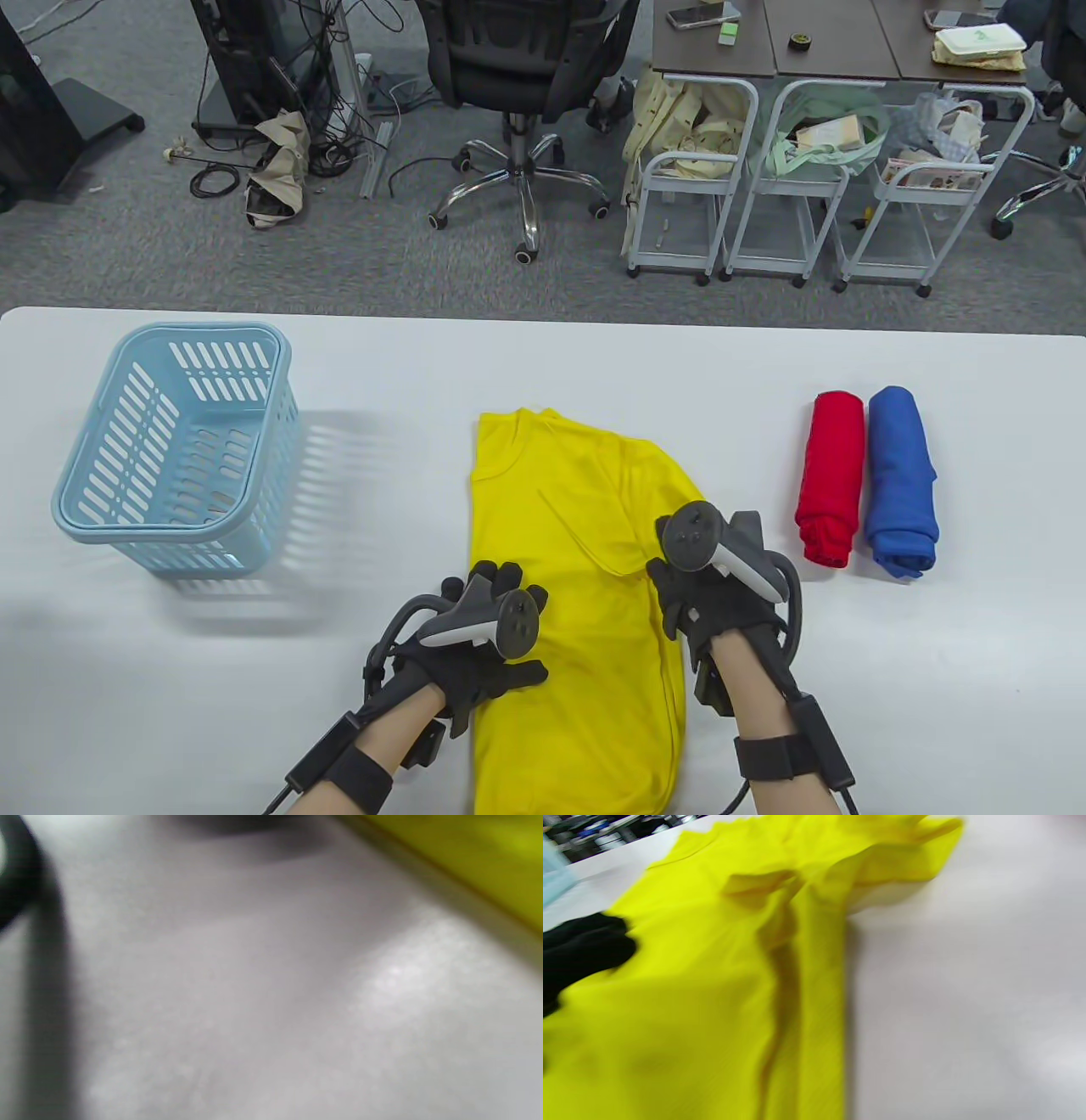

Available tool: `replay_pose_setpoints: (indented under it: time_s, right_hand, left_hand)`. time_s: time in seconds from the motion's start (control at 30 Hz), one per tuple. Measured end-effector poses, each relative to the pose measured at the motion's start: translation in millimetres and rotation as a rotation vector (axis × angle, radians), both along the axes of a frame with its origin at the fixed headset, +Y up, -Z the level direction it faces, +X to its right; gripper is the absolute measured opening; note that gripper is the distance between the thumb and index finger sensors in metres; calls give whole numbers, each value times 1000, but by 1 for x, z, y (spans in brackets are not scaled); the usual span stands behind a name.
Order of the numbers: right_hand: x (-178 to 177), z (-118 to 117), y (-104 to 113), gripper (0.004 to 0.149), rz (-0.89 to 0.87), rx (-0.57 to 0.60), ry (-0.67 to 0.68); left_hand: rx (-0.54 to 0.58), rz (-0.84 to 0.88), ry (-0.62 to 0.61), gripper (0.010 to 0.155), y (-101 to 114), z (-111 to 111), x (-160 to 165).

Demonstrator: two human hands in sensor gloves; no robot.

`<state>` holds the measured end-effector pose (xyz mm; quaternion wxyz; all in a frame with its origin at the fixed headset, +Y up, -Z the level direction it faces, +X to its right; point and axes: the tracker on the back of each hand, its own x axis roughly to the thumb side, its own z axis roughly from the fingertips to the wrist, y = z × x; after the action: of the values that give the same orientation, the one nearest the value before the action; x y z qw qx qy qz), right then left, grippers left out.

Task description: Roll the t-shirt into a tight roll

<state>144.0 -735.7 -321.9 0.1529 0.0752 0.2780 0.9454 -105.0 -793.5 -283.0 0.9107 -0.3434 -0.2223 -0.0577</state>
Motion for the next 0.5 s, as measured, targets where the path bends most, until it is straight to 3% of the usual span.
replay_pose_setpoints:
  time_s: [0.07, 0.23, 0.33, 0.5]
  right_hand:
    - [-3, 0, -12, 64, -16, -120, 3]
    - [33, -14, -45, 66, 162, -102, -219]
    - [52, -16, -49, 69, 210, -79, -369]
    - [52, -11, -34, 69, 243, -38, -411]
  left_hand:
    - [0, 0, 0, 82, 0, 0, 0]
    - [-1, 3, 0, 82, 0, 0, 0]
    - [-3, 5, -1, 82, 0, 0, 0]
    - [-6, 8, -2, 82, 0, -1, 0]
